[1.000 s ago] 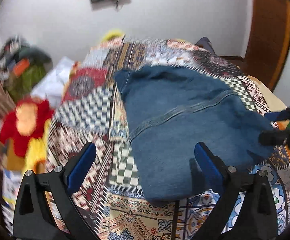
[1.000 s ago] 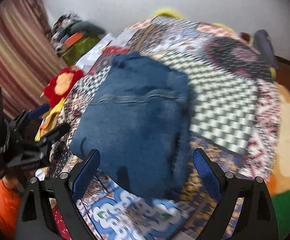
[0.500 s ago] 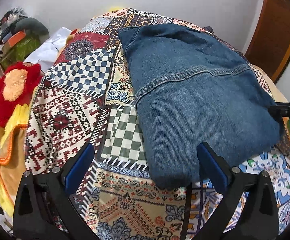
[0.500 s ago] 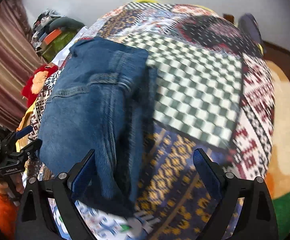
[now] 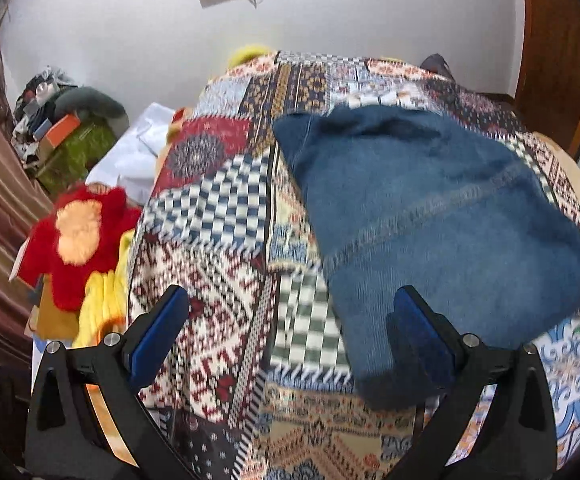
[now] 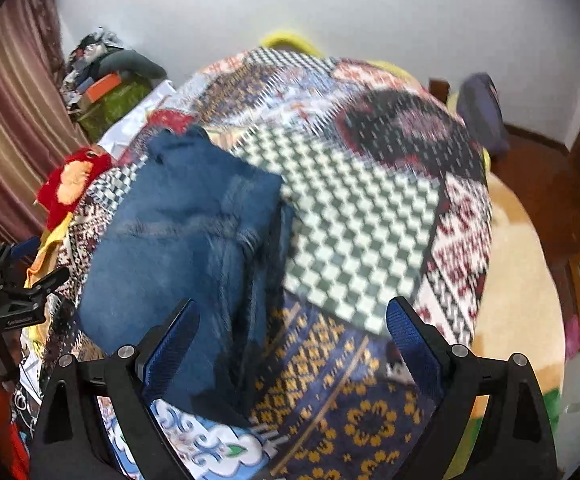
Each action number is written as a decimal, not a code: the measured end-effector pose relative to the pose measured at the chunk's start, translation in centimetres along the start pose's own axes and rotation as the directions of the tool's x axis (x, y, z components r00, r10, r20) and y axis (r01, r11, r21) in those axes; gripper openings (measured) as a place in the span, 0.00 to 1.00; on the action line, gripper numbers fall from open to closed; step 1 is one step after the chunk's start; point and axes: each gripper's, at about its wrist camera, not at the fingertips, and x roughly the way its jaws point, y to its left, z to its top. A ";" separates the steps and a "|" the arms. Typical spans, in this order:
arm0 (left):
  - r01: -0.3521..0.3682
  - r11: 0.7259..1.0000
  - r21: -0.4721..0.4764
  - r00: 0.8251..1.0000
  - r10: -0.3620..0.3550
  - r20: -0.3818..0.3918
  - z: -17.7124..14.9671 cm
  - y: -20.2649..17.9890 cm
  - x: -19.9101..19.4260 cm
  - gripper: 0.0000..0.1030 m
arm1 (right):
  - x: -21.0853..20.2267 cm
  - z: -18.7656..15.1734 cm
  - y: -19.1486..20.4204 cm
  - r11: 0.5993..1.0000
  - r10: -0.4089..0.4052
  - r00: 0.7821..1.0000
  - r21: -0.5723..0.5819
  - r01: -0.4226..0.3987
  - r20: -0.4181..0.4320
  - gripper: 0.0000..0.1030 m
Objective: Fold large clothes
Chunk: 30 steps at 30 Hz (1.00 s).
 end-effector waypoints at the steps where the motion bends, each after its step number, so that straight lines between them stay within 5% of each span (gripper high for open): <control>1: -0.002 1.000 0.003 1.000 0.002 0.005 0.5 0.0 0.3 1.00 | 0.1 0.5 0.5 1.000 0.007 1.000 -0.015 -0.007 0.010 0.91; 7: 0.008 0.999 0.036 0.999 -0.009 0.033 3.8 -1.3 2.7 1.00 | 2.4 3.3 3.1 0.996 0.047 0.999 -0.080 -0.045 0.024 0.91; 12: 0.018 0.999 0.048 1.000 -0.017 -0.023 5.6 -1.9 7.4 1.00 | 6.3 5.1 5.2 0.988 0.058 0.998 -0.141 -0.058 -0.005 0.91; 17: 0.111 0.994 -0.012 0.993 -0.111 -0.042 8.0 -1.3 11.0 1.00 | 10.8 6.5 5.4 0.981 0.024 0.998 -0.193 -0.033 -0.051 0.91; 24: 0.137 0.990 -0.046 0.987 -0.140 -0.074 11.5 -1.4 15.1 1.00 | 14.6 8.3 0.9 0.985 0.173 0.979 -0.002 -0.174 -0.105 0.91; 30: 0.069 0.995 -0.069 0.997 -0.071 -0.029 14.4 -0.8 15.5 1.00 | 14.8 8.2 -1.3 0.984 0.174 0.980 0.051 -0.170 -0.094 0.91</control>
